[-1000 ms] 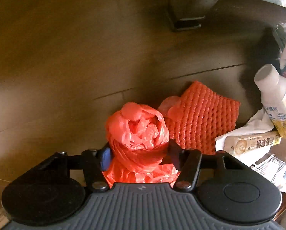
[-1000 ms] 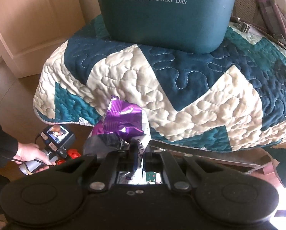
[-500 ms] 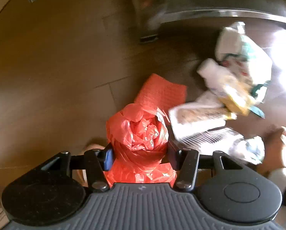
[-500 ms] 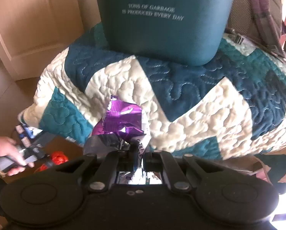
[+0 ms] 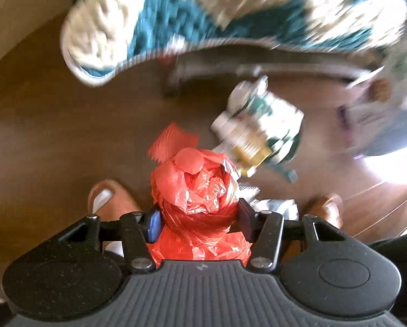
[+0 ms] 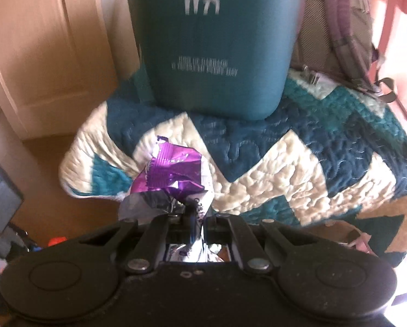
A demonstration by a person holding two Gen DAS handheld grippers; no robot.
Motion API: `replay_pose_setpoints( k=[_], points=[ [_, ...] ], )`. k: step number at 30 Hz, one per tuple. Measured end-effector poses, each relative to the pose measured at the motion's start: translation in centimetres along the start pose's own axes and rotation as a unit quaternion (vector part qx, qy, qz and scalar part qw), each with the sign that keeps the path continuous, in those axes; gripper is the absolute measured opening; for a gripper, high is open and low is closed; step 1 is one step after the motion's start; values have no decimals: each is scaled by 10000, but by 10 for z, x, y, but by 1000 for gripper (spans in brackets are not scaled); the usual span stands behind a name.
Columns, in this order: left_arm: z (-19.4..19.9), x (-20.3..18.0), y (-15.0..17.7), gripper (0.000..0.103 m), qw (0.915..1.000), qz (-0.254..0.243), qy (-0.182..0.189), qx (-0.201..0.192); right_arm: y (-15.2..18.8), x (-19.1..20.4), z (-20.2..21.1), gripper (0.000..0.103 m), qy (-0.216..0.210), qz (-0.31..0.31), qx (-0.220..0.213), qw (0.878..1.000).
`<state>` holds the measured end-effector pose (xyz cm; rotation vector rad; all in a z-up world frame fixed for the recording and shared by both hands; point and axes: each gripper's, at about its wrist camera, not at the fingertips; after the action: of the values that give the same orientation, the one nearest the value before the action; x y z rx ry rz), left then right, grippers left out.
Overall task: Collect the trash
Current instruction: 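Grasp the red plastic bag with the left tool and lift it, then carry both items over the teal bin and open both tools to drop them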
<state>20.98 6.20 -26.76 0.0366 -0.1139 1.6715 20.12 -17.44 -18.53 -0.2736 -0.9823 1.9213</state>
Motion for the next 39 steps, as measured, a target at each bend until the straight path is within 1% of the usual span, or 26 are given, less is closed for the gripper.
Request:
replay_pose_setpoints(
  k=[2,4,9,12,14,17,19,23,25,28,29,31,34,36,38,39],
  points=[
    [35,1,3,53,9990,134,116,-401,-6,8,19,4,-5,45,-151,9999],
    [71,1,4,53,9963,177,211,-810,-10,17,40,4,-14,132,-283,9995],
    [156,-1,3,54,9850,143,230,-1707,-36,32,91,3,128,374,-727,9966],
    [207,2,-3,54,9741,87,294,-2238,-57,41,121,3,247,602,-991,9929],
    [238,1,-9,54,9666,95,349,-2537,-74,44,139,3,269,643,-1156,9908],
    [282,0,-17,54,9536,111,397,-2982,-102,47,164,3,311,743,-1448,9862],
    [312,1,-25,54,9433,108,392,-3295,-122,49,179,3,347,822,-1647,9823],
    [369,6,-45,54,9173,235,361,-3959,-163,52,206,3,464,989,-2063,9724],
    [401,8,-56,54,9004,302,333,-4327,-185,50,218,3,540,1039,-2299,9661],
    [448,9,-70,54,8723,386,358,-4860,-214,45,235,3,591,1052,-2662,9563],
    [461,8,-76,54,8647,406,356,-4994,-224,45,239,3,642,1085,-2773,9525],
    [475,5,-92,54,8551,426,300,-5158,-242,42,241,3,770,1142,-2908,9468],
    [479,-4,-112,54,8439,437,100,-5347,-259,33,233,3,846,1096,-2957,9452],
    [469,-4,-126,55,8418,464,41,-5377,-266,26,221,3,933,1054,-2920,9460],
    [456,-9,-146,55,8428,432,-106,-5365,-269,15,202,3,1000,969,-2796,9500],
    [447,-11,-155,55,8448,432,-202,-5330,-271,11,191,4,1016,914,-2710,9528]
  ],
)
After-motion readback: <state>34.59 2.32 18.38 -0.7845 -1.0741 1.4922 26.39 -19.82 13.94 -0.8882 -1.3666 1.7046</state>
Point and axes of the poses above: each gripper's, at about its wrist camera, not at the fingertips, and z roughly against the way its jaws point, x to its left, y to its underside, and after that the axes turned 11 degrees about -y, right-handed
